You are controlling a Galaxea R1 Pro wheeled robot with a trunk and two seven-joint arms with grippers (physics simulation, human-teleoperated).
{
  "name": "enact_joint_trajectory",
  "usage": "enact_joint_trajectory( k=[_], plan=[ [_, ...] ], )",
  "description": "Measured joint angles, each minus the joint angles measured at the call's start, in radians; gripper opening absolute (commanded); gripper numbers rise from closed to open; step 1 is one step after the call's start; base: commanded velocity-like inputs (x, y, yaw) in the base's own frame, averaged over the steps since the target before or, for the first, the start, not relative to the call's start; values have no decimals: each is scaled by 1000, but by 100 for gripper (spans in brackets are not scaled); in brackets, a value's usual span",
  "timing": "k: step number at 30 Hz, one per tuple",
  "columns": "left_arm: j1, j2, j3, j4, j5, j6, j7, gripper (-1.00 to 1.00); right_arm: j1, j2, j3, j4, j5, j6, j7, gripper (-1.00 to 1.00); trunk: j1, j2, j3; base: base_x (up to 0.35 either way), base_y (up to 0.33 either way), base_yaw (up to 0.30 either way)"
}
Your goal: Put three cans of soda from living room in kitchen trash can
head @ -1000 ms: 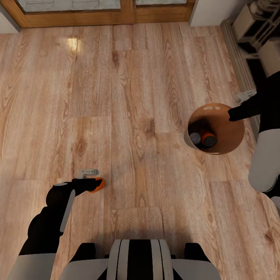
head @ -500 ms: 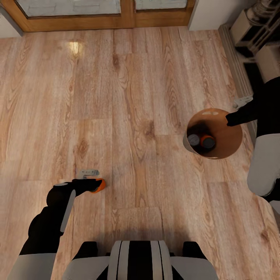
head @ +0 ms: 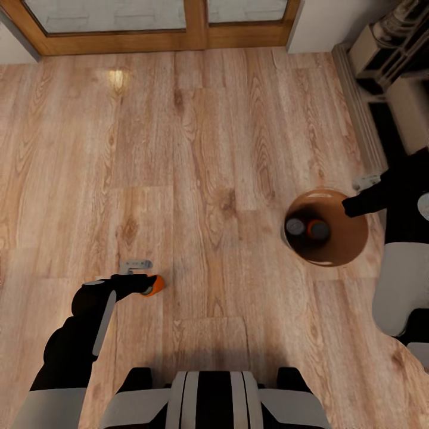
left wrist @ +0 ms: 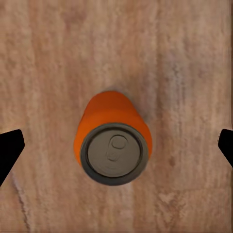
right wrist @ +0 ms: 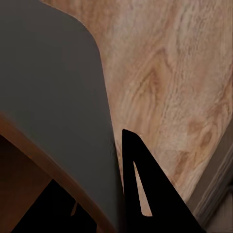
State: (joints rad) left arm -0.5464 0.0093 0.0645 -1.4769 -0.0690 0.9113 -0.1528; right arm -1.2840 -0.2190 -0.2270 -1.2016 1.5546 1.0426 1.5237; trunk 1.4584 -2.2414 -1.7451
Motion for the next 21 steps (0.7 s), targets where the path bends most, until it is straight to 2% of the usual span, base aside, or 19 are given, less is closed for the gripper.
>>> enact_joint_trajectory(
  k=[4, 8, 9, 11, 13, 14, 16, 19, 21],
  plan=[
    [0, 0, -18, 1, 0, 0, 1, 100, 80, -5, -19, -27, -4, 0, 38, -100, -15, 28, 12, 0, 0, 0],
    [0, 0, -31, 2, 0, -2, 4, 100, 163, -5, -34, -61, -4, 1, 41, -100, -31, 56, 25, 0, 0, 0],
    [0, 0, -33, 3, -1, -2, 6, 100, 190, -4, -54, -79, -25, 0, 41, -100, -34, 63, 28, 0, 0, 0],
    [0, 1, -34, 5, -1, -4, 11, 100, 244, -3, -102, -105, -114, 0, 42, -100, -42, 77, 34, 0, 0, 0],
    [0, 1, -35, 4, 0, -4, 17, 100, 293, -5, -127, -127, -213, 0, 45, -100, -50, 91, 41, 0, 0, 0],
    [0, 1, -35, 3, 0, -4, 25, 100, 321, -7, -134, -137, -241, 0, 44, -100, -54, 98, 44, 0, 0, 0],
    [0, 1, -36, 3, 1, -6, 46, 100, 363, -7, -142, -165, -263, 0, 42, -100, -61, 112, 50, 0, 0, 0],
    [0, 1, -37, 6, -1, -21, 70, 100, 391, -7, -150, -202, -279, 1, 42, -100, -73, 133, 60, 0, 0, 0],
    [0, 1, -37, 17, -2, -40, 83, 100, 402, -5, -186, -225, -282, -14, 42, -100, -81, 147, 66, 0, 0, 0]
  ],
)
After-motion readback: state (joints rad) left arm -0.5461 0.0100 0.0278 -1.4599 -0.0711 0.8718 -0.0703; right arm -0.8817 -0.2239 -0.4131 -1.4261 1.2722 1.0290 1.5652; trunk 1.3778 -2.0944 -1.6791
